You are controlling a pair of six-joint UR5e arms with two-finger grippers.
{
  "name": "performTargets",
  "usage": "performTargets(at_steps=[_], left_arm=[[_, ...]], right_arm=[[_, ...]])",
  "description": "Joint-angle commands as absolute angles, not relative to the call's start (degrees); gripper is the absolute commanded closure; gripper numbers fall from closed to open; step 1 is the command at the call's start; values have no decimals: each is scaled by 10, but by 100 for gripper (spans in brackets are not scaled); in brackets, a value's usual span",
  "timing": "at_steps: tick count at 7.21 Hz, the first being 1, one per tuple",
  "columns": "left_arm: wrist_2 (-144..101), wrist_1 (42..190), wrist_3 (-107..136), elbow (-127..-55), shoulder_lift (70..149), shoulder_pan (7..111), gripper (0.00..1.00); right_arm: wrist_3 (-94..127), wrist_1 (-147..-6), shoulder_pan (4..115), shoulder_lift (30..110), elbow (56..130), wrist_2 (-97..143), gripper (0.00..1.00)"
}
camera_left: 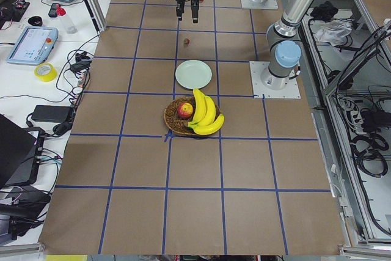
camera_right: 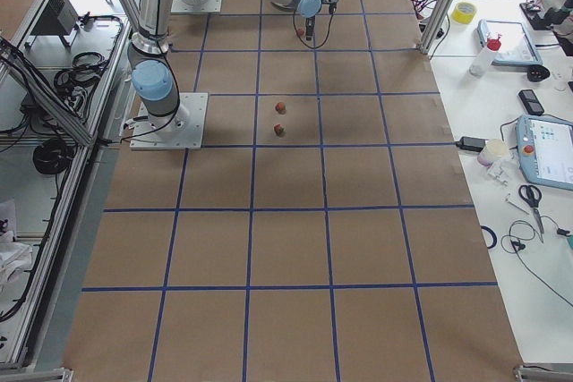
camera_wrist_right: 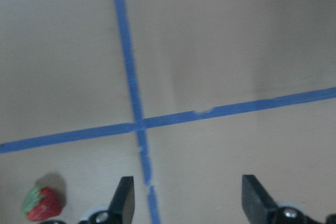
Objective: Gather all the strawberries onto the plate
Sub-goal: 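Open the right gripper and withdraw toward the remaining strawberries, then lower the right gripper and grasp the second strawberry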
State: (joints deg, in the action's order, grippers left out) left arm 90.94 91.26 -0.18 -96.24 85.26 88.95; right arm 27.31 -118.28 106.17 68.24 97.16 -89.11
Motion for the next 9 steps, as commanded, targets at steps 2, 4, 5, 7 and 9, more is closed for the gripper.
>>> performTargets(at_steps=[2, 4, 5, 7, 9], left_arm=[[910, 912, -2, -962, 853, 889, 0], [909, 912, -2, -962, 853, 889, 0], [910, 912, -1, -962, 853, 889, 0], [908, 911, -1, -962, 855, 889, 0], [909, 912, -2, -962, 854, 889, 0]], right_arm=[[162, -1179, 940, 753, 1064, -895, 26], [37, -1194, 905, 778, 1124, -944, 26], [-33, -1272, 883, 780, 1171, -942, 25], [-96, -1388, 844, 786, 1271, -939, 25], [-98, -1394, 828, 807, 1290, -939, 30]])
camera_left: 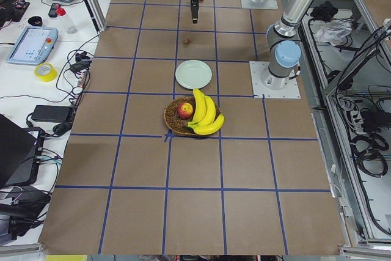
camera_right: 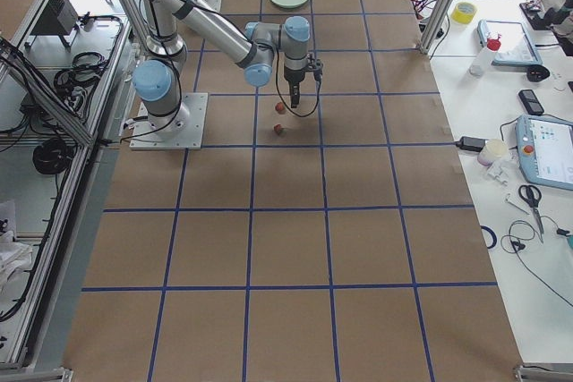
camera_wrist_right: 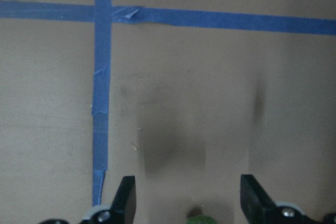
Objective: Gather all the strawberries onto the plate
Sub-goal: 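Lower the right gripper and grasp the second strawberry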
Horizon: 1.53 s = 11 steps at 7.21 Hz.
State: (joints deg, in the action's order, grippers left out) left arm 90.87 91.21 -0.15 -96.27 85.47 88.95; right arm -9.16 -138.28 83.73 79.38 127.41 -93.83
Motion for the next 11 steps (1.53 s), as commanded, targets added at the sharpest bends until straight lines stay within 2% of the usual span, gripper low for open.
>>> performTargets(at_steps=[1, 5, 6, 7, 8, 10, 11], left_arm=[[910, 912, -2, -962, 854, 889, 0], [909, 912, -2, -963, 855, 889, 0], [909, 912, -2, -963, 856, 889, 0], [909, 911, -2, -963, 856, 889, 0], [909, 911, -2, -963, 855, 889, 0], [908, 911, -2, -963, 857, 889, 0], [910, 912, -2, -963, 854, 889, 0]], right_arm=[[-98, -1395, 827, 811, 1302, -931, 32], [-92, -1388, 813, 814, 1328, -933, 46], [-93, -1387, 806, 814, 1328, -933, 55], [-95, -1386, 804, 814, 1328, -933, 73], [-93, -1386, 804, 815, 1325, -931, 86], [-73, -1368, 816, 822, 1311, -905, 86], [-34, -1359, 855, 819, 1290, -880, 86]])
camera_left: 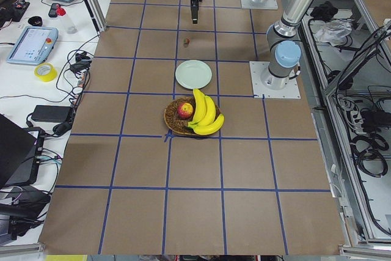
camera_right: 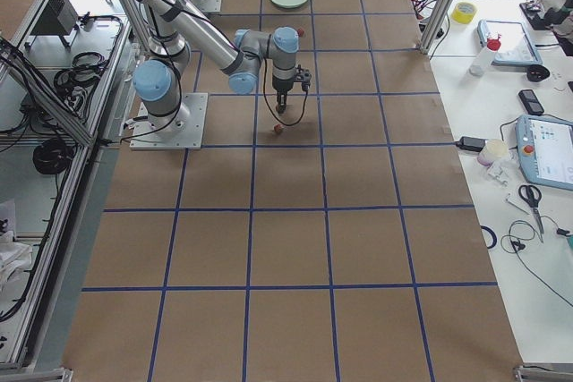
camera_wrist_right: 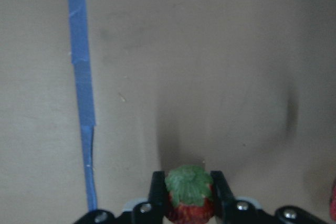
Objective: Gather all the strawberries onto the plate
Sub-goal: 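Carry the second strawberry beside the first and release it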
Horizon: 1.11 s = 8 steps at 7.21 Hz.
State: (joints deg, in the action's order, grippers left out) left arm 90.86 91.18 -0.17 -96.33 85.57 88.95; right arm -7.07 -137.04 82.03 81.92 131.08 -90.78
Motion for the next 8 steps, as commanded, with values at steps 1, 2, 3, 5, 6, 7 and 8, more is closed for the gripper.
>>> performTargets(at_steps=[1, 2, 3, 5, 6, 7, 8], left_arm=[[910, 912, -2, -963, 854, 889, 0], [908, 912, -3, -963, 855, 889, 0], [909, 911, -2, -963, 855, 889, 0], [909, 911, -2, -963, 855, 889, 0], [909, 911, -2, -962, 856, 889, 0], [909, 911, -2, -962, 855, 889, 0], [909, 911, -2, -962, 855, 889, 0]], right_arm=[[21, -1361, 922, 812, 1279, -877, 86], [128, -1363, 991, 791, 1261, -873, 86], [209, -1369, 1059, 758, 1207, -862, 86], [274, -1362, 1162, 680, 1101, -863, 86], [287, -1363, 1187, 667, 1092, -874, 85], [295, -1365, 1191, 663, 1092, -874, 85], [295, -1364, 1191, 658, 1092, -861, 85]])
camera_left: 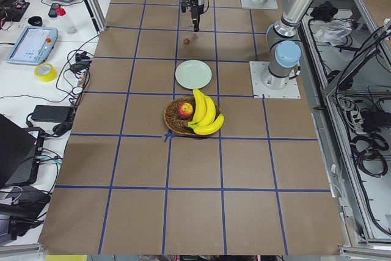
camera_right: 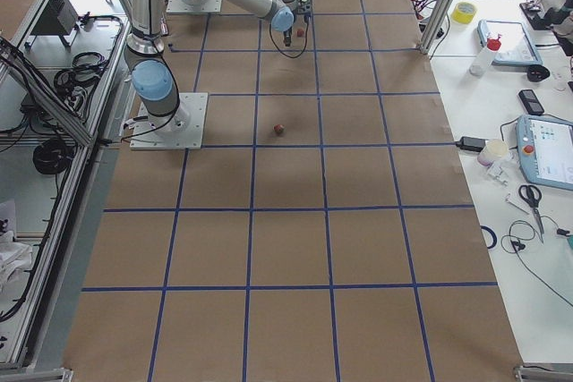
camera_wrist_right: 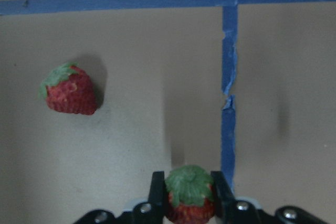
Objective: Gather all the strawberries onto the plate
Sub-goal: 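Carry the second strawberry beside the first and release it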
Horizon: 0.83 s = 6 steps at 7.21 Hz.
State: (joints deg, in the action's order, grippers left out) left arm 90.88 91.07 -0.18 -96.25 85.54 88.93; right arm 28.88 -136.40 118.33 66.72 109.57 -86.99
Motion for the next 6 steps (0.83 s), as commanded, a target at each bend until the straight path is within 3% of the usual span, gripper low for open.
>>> performTargets(at_steps=[1, 3, 4, 5, 6], left_arm=[[909, 911, -2, -962, 855, 889, 0], [909, 911, -2, -962, 854, 889, 0], [909, 911, -2, -962, 855, 889, 0], [909, 911, -2, -962, 855, 889, 0], [909, 910, -2, -962, 855, 889, 0]], right_arm=[[295, -1362, 1193, 656, 1092, -861, 84], [280, -1337, 1193, 655, 1097, -853, 61], [275, -1332, 1193, 653, 1093, -852, 28], [267, -1332, 1193, 653, 1093, -835, 11], [265, -1325, 1192, 654, 1091, -835, 0]])
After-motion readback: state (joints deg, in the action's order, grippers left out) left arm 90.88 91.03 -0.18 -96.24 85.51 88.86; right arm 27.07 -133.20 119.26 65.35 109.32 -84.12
